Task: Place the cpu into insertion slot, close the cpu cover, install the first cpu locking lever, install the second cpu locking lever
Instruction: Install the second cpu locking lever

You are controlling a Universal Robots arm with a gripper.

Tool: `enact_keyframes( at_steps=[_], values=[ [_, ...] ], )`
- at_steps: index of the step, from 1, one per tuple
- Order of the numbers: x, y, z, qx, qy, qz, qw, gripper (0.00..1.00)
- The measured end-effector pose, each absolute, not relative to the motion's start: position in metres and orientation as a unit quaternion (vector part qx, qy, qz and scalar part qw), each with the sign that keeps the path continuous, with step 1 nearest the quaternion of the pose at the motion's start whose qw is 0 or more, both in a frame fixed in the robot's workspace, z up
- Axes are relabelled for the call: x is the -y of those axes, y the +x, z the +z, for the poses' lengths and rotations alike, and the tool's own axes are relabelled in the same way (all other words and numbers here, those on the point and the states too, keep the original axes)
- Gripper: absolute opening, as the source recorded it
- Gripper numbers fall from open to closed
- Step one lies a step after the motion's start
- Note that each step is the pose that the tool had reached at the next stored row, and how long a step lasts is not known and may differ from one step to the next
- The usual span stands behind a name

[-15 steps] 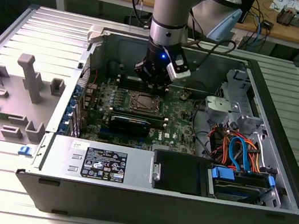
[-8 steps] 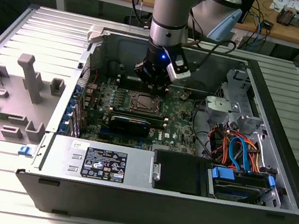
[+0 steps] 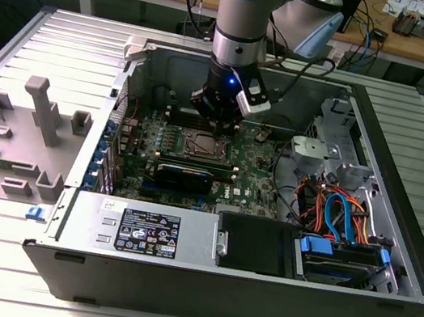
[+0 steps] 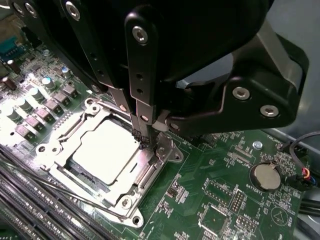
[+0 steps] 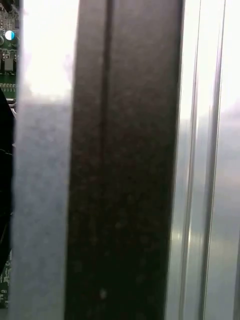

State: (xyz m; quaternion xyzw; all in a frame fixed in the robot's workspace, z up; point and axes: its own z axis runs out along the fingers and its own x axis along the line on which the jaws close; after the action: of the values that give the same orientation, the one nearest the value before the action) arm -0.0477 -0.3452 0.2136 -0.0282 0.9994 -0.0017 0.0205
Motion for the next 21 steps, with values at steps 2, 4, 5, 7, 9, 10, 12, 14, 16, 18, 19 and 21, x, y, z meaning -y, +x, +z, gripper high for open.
enact_keyframes(
  at_steps=[2, 4, 5, 7, 9, 10, 12, 14, 16, 18, 19, 21],
  values=[
    [0.345, -0.048, 0.218, -0.999, -0.028, -0.002, 0.02, 0.11],
    [0.345, -0.048, 0.227, -0.999, -0.028, -0.002, 0.019, 0.11],
    [0.345, -0.048, 0.23, -0.999, -0.028, -0.002, 0.019, 0.11],
    [0.345, -0.048, 0.237, -0.999, -0.028, -0.002, 0.018, 0.11],
    [0.346, -0.048, 0.237, -0.999, -0.028, -0.002, 0.018, 0.11],
    [0.348, -0.048, 0.237, -0.999, -0.028, -0.002, 0.018, 0.11],
    [0.353, -0.048, 0.237, -0.999, -0.028, -0.002, 0.018, 0.11],
    [0.358, -0.048, 0.237, -0.999, -0.028, -0.002, 0.018, 0.11],
    [0.363, -0.048, 0.237, -0.999, -0.028, -0.002, 0.018, 0.11],
    [0.367, -0.048, 0.237, -0.999, -0.028, -0.002, 0.018, 0.11],
    [0.369, -0.048, 0.237, -0.999, -0.028, -0.002, 0.018, 0.11],
    [0.372, -0.048, 0.237, -0.999, -0.028, -0.002, 0.018, 0.11]
  ],
)
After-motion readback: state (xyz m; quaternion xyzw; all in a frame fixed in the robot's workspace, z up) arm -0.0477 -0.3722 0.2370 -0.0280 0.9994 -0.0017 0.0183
